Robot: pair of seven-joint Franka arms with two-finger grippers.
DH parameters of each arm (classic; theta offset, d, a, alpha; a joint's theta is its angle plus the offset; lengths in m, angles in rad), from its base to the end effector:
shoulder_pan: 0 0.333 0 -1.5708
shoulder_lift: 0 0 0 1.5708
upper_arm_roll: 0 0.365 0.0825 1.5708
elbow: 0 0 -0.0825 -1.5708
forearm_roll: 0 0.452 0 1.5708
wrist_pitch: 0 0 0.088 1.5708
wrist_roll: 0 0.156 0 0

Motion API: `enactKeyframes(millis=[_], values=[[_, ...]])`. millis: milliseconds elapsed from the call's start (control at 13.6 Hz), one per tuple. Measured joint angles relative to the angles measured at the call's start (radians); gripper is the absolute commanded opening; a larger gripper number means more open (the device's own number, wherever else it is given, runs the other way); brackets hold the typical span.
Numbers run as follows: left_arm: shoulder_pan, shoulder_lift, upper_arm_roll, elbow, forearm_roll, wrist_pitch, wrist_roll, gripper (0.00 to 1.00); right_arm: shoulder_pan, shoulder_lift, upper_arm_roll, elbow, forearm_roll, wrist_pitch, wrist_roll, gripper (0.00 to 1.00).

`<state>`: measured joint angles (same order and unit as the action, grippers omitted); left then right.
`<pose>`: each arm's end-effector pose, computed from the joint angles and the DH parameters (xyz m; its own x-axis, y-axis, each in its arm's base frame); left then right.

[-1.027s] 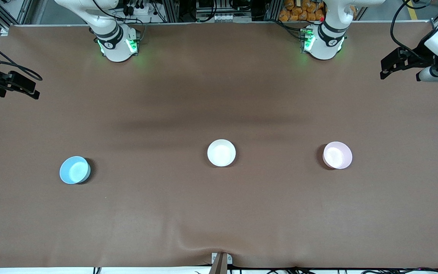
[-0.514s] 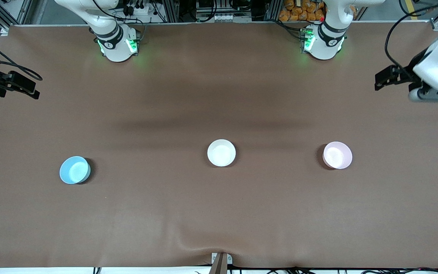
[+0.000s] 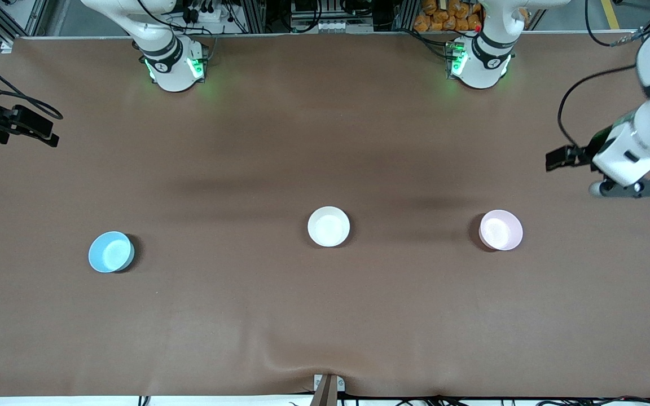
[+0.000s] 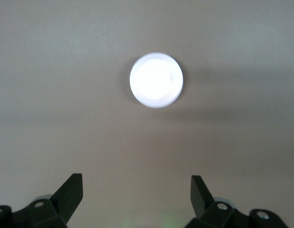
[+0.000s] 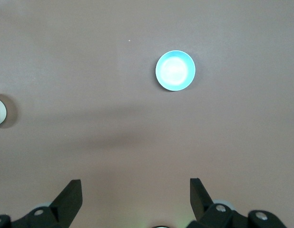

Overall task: Stack pink and blue bowls on white bowl
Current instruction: 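Reach the left gripper down to the pink bowl rim, then grasp the pink bowl with the left gripper while the right gripper reaches the blue bowl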

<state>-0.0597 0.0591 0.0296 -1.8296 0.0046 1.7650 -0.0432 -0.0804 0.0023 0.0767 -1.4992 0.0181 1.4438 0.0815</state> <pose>0.6269 -0.0185 0.4639 0.9923 0.0126 -0.1230 0.0113 -0.9999 -0.0114 0.6074 0.0007 0.6506 0.9948 -0.0828 -0.0589 -0.0837 -0.9964 -0.0135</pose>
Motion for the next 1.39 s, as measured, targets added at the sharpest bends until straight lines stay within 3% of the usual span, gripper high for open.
enactKeyframes(millis=[293,587,954,1247,1394], values=[[0.023,0.069,0.0,-0.202,0.0,0.362,0.019,1.0,0.0,0.0,-0.001,0.0,0.0,-0.001,0.001,1.0],[0.043,0.185,-0.001,-0.221,-0.027,0.484,0.068,1.0,-0.001,0.0,-0.003,0.0,0.0,-0.003,0.004,1.0],[0.11,0.312,-0.001,-0.221,-0.208,0.59,0.279,0.99,-0.005,0.002,-0.009,-0.001,0.0,-0.004,0.005,1.0],[0.113,0.365,-0.005,-0.215,-0.244,0.612,0.299,0.63,-0.007,0.033,-0.01,-0.005,0.0,-0.006,0.005,1.0],[0.113,0.374,-0.006,-0.211,-0.244,0.612,0.299,0.53,-0.006,0.059,-0.01,-0.005,0.0,-0.007,0.005,1.0]])
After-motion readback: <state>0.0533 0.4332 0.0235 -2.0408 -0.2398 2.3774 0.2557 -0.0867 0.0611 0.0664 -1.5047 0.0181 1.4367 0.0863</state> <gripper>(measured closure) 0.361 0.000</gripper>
